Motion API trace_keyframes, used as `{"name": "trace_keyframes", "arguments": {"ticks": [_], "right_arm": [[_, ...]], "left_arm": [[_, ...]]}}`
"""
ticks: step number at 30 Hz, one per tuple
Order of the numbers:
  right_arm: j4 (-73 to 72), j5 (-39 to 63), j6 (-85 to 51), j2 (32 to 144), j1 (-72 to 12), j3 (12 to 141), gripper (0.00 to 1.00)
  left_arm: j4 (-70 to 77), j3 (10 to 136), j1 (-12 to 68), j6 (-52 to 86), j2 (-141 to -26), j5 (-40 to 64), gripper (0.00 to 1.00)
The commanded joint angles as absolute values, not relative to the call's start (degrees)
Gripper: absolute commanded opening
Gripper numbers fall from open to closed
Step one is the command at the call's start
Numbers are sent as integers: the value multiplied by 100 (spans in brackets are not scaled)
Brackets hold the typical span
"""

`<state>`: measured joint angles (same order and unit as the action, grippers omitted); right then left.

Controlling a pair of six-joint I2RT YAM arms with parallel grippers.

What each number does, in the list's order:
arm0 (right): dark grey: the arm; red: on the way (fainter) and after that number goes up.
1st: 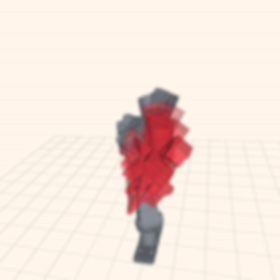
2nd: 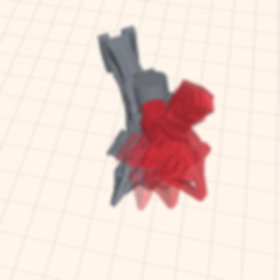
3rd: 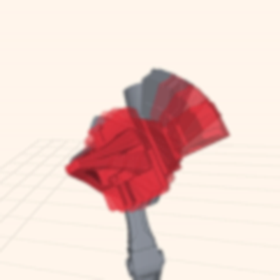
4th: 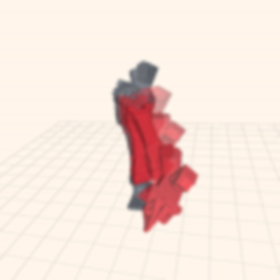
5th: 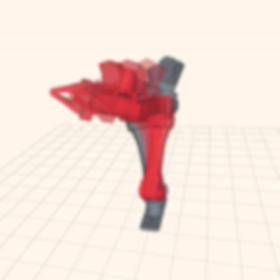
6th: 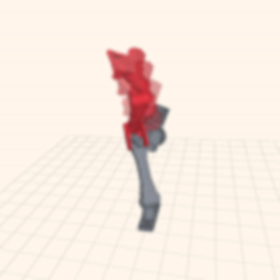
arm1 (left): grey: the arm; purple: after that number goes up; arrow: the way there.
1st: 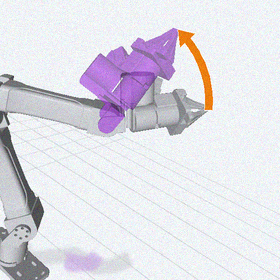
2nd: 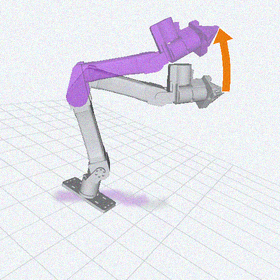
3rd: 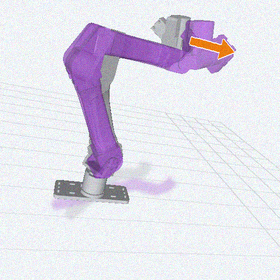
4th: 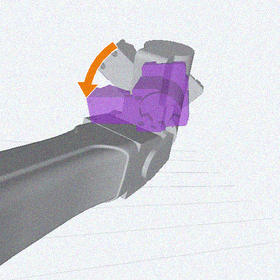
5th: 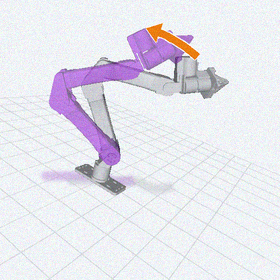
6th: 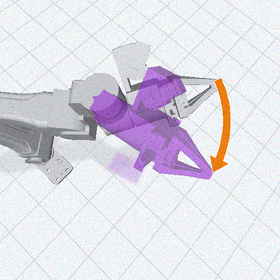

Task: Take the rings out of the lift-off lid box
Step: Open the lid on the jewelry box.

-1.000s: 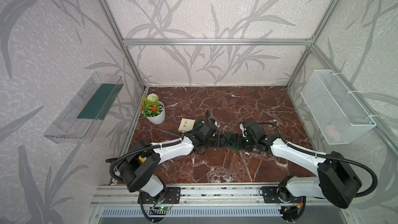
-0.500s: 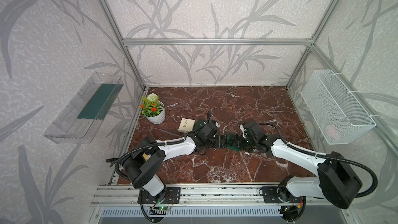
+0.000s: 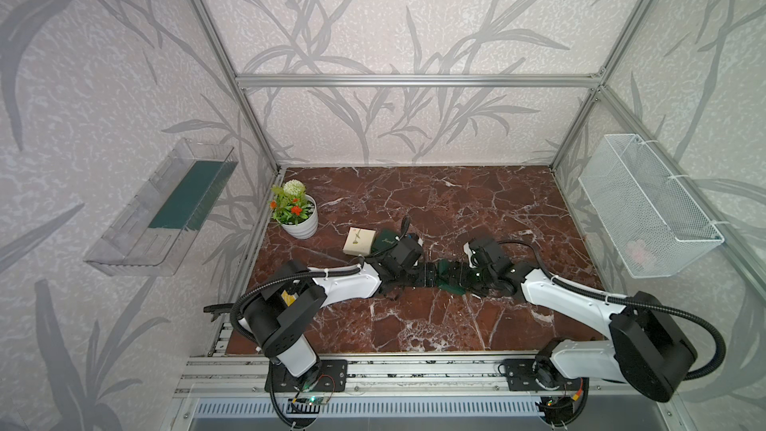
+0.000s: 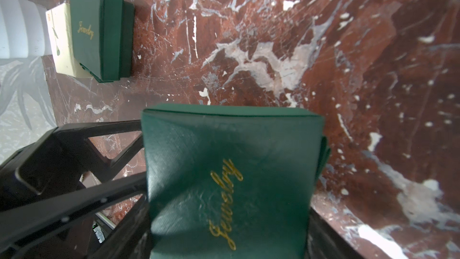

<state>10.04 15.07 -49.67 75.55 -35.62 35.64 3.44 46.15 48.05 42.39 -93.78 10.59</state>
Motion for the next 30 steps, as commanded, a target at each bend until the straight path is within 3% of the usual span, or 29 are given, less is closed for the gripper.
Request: {"name": "trace_keyframes", "arguments": {"ticks": [1,30], "right_arm": [[90,1913,-5026,7286,-3610,3566,82],[-758,2200,-5559,7022,-3347,3093,79]], "left_arm": [[467,4763,4992,4342,-9554,1243,84],[283,4735,5081,4375,-9711,1103,82]]}}
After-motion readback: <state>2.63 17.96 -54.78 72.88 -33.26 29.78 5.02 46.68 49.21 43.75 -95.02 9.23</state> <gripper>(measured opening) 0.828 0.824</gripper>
